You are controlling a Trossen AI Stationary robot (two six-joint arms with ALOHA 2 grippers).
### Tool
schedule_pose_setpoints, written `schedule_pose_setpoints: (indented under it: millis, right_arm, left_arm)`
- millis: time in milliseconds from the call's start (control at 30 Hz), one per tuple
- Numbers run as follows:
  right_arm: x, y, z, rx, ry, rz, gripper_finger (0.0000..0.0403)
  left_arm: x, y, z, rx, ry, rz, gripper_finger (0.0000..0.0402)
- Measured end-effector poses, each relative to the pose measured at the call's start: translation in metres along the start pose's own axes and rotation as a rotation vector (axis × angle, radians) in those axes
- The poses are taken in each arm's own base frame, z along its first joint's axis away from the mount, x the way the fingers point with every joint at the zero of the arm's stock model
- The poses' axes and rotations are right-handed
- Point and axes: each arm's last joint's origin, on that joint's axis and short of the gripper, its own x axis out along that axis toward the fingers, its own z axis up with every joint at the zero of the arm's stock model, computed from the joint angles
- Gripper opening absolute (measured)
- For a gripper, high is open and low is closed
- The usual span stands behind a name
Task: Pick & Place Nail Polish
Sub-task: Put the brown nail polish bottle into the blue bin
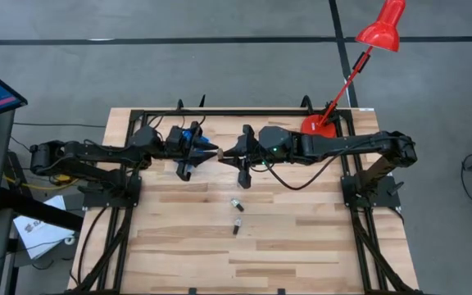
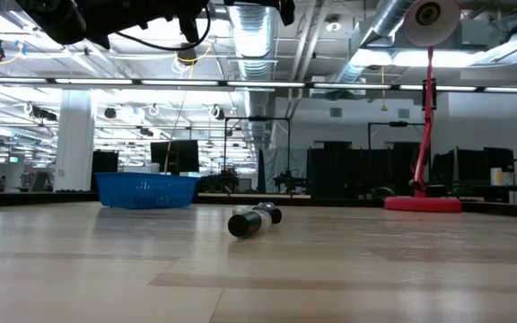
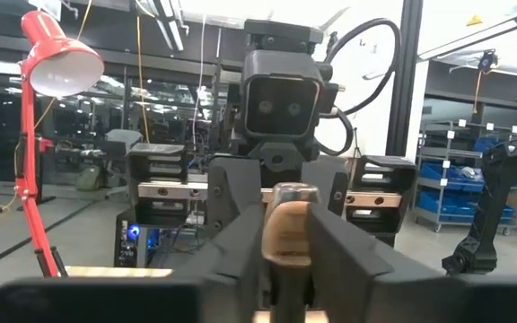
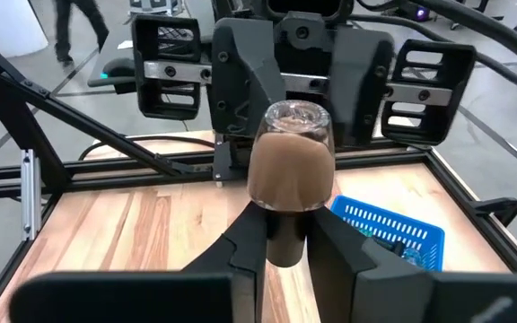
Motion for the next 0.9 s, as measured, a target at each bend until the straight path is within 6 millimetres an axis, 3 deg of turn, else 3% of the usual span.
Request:
schedule_pose_setpoints:
  millis: [233, 367, 733, 900]
  right_arm:
    - [0.000, 0.000, 0.001, 0.002, -0.008, 0.000, 0.0048]
    - [0.000, -0.002, 0.001, 0.005, -0.007, -0.009, 0.0048]
    - [0.000, -0.006, -0.001, 0.000, 0.013, -0.020, 0.0048]
    - [0.000, -0.006, -0.003, -0.005, 0.038, -0.022, 0.0048]
  left_arm:
    - [0.000, 0.001, -0.002, -0.005, 0.014, 0.009, 0.0201]
    - [0.000, 0.001, -0.002, -0.027, 0.014, 0.008, 0.0241]
    - [0.024, 0.009, -0.008, -0.044, 0.045, -0.012, 0.0245]
    - [0.025, 0.008, -0.005, -0.038, 0.038, -0.020, 0.0241]
